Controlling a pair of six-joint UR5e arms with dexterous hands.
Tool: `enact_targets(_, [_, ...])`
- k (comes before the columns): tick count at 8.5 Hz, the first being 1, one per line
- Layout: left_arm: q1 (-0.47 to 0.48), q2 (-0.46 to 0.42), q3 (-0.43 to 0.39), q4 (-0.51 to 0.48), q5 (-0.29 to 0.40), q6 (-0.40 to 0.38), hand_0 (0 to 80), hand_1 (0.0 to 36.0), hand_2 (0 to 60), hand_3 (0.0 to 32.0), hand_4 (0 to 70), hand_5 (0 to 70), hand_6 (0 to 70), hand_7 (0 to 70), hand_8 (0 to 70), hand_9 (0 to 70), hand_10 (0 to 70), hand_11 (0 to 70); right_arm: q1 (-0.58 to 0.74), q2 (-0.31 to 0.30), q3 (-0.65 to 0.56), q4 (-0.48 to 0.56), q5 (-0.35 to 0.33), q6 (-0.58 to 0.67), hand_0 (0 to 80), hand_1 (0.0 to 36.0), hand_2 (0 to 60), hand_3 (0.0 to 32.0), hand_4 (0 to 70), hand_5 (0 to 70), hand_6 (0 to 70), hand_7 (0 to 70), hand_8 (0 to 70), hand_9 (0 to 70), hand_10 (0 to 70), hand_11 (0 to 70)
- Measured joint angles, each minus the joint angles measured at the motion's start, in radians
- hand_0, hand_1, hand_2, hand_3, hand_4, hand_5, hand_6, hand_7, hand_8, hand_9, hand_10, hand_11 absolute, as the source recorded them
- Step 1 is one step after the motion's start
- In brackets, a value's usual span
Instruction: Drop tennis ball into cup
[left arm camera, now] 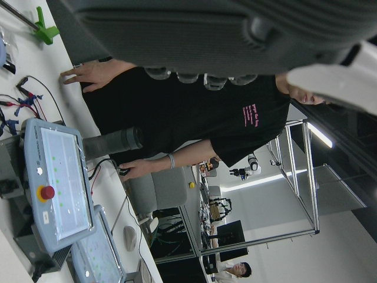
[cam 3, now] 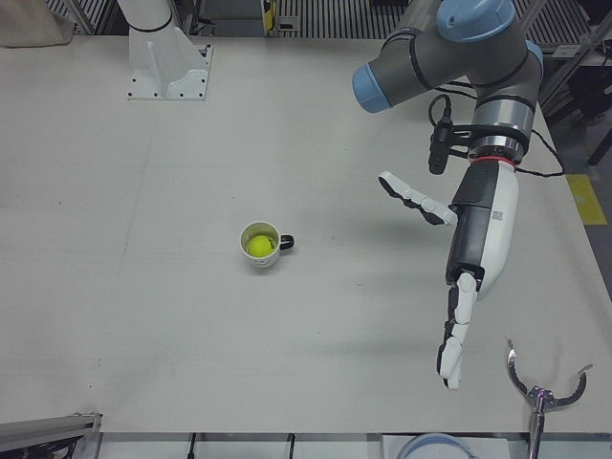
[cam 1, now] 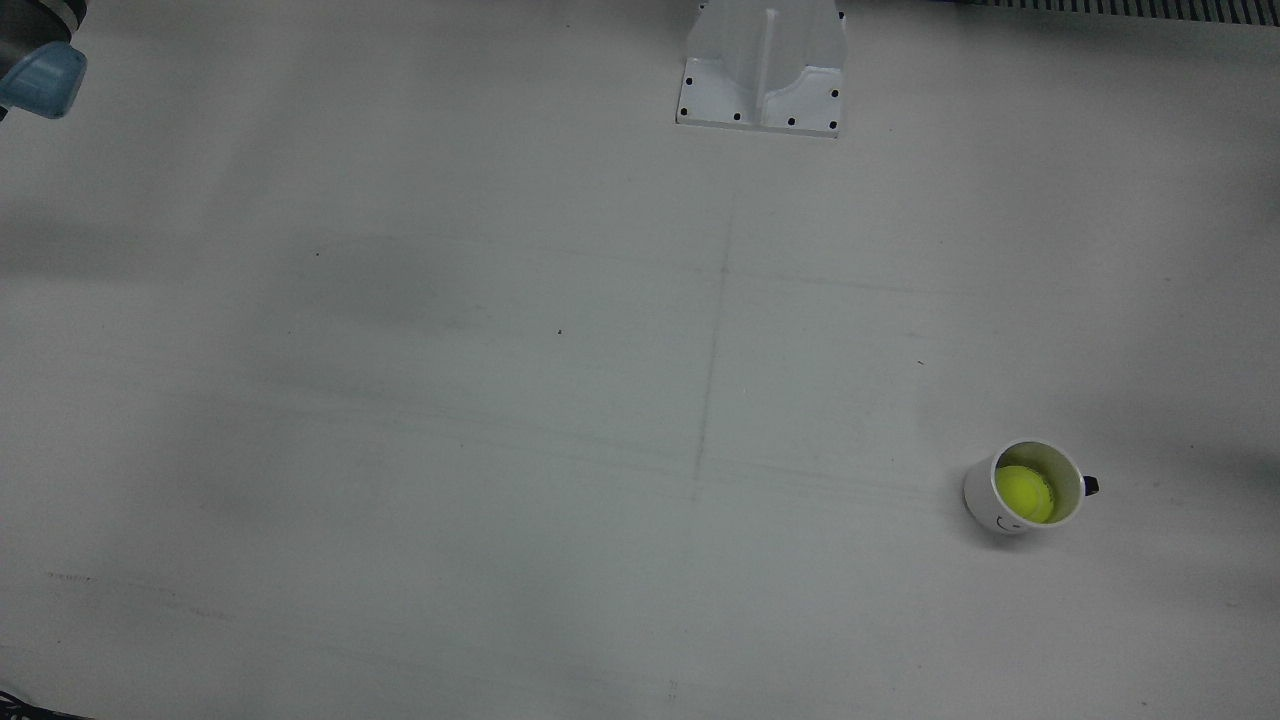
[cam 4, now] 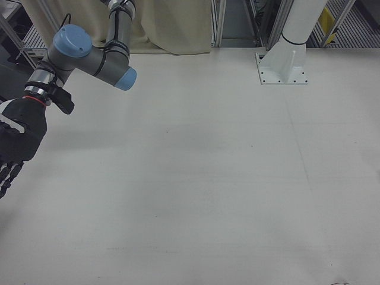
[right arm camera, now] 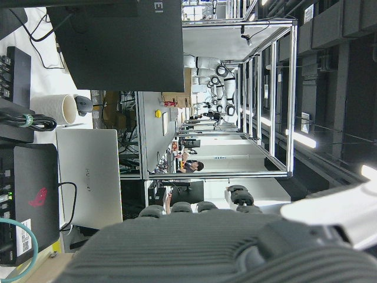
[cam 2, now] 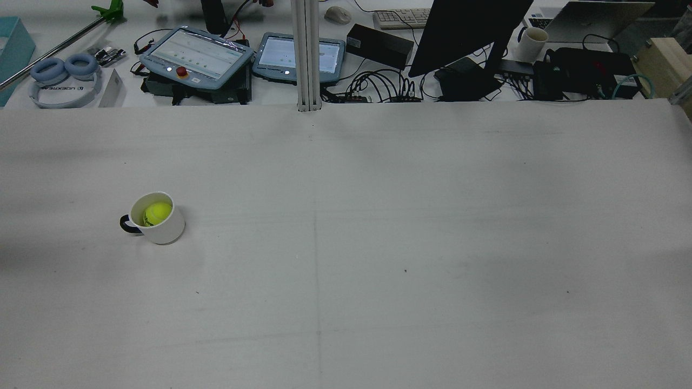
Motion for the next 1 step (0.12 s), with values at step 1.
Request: enact_targets(1, [-0.009, 0.001, 0.001, 0.015, 0.0, -0.001, 80.0, 36.0, 0.0, 0.0, 0.0, 7.5, 0.0, 4.0, 0.0, 0.0, 0.0, 0.0, 0.0, 0.0, 0.0, 0.0, 0.0, 0.0, 0.0, 0.0, 0.0, 0.0, 0.0, 0.0, 0.0, 0.0, 0.0, 0.0, 0.0, 0.0])
